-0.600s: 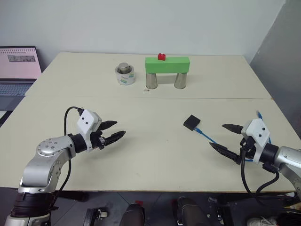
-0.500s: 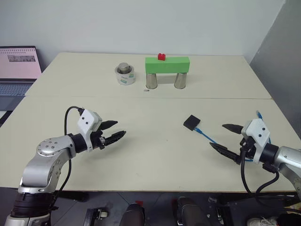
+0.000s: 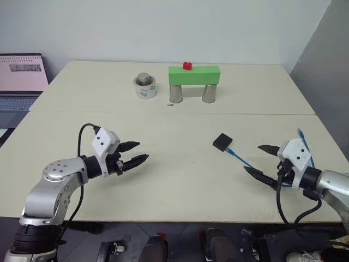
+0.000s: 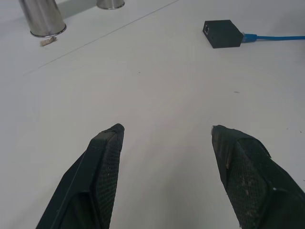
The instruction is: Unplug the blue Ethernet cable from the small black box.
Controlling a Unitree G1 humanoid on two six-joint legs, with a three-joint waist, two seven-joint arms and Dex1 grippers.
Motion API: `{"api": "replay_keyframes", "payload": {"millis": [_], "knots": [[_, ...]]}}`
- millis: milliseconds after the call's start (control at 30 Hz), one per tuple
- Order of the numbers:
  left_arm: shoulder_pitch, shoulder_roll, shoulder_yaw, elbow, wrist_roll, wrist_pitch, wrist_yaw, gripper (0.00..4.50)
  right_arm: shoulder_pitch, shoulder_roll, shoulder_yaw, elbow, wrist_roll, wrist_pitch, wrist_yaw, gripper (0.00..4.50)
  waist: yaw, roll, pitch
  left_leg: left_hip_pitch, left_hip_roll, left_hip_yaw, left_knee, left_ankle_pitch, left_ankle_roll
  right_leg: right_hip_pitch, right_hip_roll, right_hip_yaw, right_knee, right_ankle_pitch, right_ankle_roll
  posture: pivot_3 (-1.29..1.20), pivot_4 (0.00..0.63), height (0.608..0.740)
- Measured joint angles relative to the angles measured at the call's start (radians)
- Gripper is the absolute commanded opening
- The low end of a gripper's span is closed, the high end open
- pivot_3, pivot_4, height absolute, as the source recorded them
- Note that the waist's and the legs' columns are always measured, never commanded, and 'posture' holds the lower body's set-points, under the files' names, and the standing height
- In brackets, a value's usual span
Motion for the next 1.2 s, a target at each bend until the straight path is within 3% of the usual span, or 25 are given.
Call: {"api": "replay_keyframes", "payload": {"millis": [267,567,733,1033,1167,1200], "knots": [[-0.037,-0.01,-0.046,-0.041,-0.085,0.059,-0.076,3.15,-0.08,0.08,0.094,0.105,-0.059,0.019,-0.07,4.43,-0.002,0.0,0.0,0.0,0.0,0.001,0.0,0.0,0.0,0.0,0.0,0.0,0.0,0.0,0.0,0.0,0.15,0.74],[-0.104,-0.022,-0.119,-0.018,-0.056,0.037,-0.113,3.15,-0.316,0.217,0.248,0.442,-0.141,-0.038,-0.061,4.43,-0.007,0.0,0.001,0.0,0.0,0.001,0.0,0.0,0.0,0.0,0.0,0.0,0.0,0.0,0.0,0.0,0.15,0.74],[-0.105,-0.026,-0.143,-0.014,-0.034,0.016,-0.114,3.15,-0.388,0.236,0.279,0.588,-0.178,-0.092,-0.02,3.41,-0.006,0.0,0.001,-0.001,0.0,0.0,0.0,0.0,0.0,-0.001,0.0,0.0,0.0,0.0,-0.001,0.0,0.15,0.74],[-0.101,-0.035,-0.143,-0.013,-0.029,0.011,-0.11,3.15,-0.415,0.236,0.291,0.621,-0.196,-0.108,0.051,1.06,-0.006,0.0,0.001,0.0,0.0,0.0,0.0,0.0,0.0,0.0,0.0,0.0,0.001,0.0,-0.001,0.0,0.15,0.74],[-0.101,-0.043,-0.143,-0.008,-0.03,0.011,-0.11,3.15,-0.425,0.229,0.305,0.631,-0.236,-0.146,0.057,0.17,-0.006,0.0,0.001,0.0,0.0,0.0,0.0,0.0,0.0,0.0,0.0,0.0,0.001,0.0,-0.001,0.0,0.15,0.74],[-0.102,-0.046,-0.143,-0.004,-0.031,0.012,-0.11,3.15,-0.428,0.227,0.311,0.631,-0.245,-0.155,0.058,0.12,-0.006,0.0,0.001,0.0,0.0,0.0,0.0,0.0,0.0,0.0,0.0,0.0,0.001,0.0,-0.001,0.0,0.15,0.74]]}}
